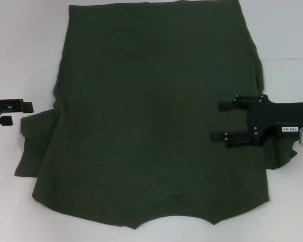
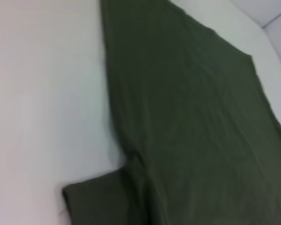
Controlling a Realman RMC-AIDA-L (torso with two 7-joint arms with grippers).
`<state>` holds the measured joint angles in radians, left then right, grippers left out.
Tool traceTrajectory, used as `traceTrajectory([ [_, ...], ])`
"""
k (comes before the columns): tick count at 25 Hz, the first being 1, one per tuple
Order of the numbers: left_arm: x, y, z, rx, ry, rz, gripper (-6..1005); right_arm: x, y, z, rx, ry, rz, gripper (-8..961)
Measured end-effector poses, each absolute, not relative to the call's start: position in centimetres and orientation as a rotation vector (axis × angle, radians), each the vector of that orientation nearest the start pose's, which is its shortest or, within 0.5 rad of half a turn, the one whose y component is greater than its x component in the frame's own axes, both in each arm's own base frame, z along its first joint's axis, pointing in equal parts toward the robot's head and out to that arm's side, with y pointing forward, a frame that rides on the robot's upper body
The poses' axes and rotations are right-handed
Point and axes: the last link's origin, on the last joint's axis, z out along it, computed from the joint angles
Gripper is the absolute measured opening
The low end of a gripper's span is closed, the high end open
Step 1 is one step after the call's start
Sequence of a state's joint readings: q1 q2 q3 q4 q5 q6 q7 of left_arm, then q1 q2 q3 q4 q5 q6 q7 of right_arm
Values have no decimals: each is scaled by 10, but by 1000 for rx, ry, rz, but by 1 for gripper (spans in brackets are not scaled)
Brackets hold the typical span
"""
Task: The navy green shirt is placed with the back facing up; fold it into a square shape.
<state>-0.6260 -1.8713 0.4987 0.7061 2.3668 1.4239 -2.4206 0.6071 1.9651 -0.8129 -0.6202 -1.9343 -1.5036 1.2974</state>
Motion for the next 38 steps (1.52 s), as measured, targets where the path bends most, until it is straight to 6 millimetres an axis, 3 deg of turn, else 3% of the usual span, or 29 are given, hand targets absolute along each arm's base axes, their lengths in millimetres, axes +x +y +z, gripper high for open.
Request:
traceTrajectory([
  [13, -339, 384, 85, -1915, -1748, -379, 875, 254, 364, 29, -2768, 356, 543, 906],
  [19, -336, 385, 70, -1969, -1713, -339, 875, 254, 364, 30, -2768, 355, 539, 905],
  [38, -335, 384, 57, -1988, -1736, -316, 876, 254, 365, 29, -2770, 362, 524, 902],
])
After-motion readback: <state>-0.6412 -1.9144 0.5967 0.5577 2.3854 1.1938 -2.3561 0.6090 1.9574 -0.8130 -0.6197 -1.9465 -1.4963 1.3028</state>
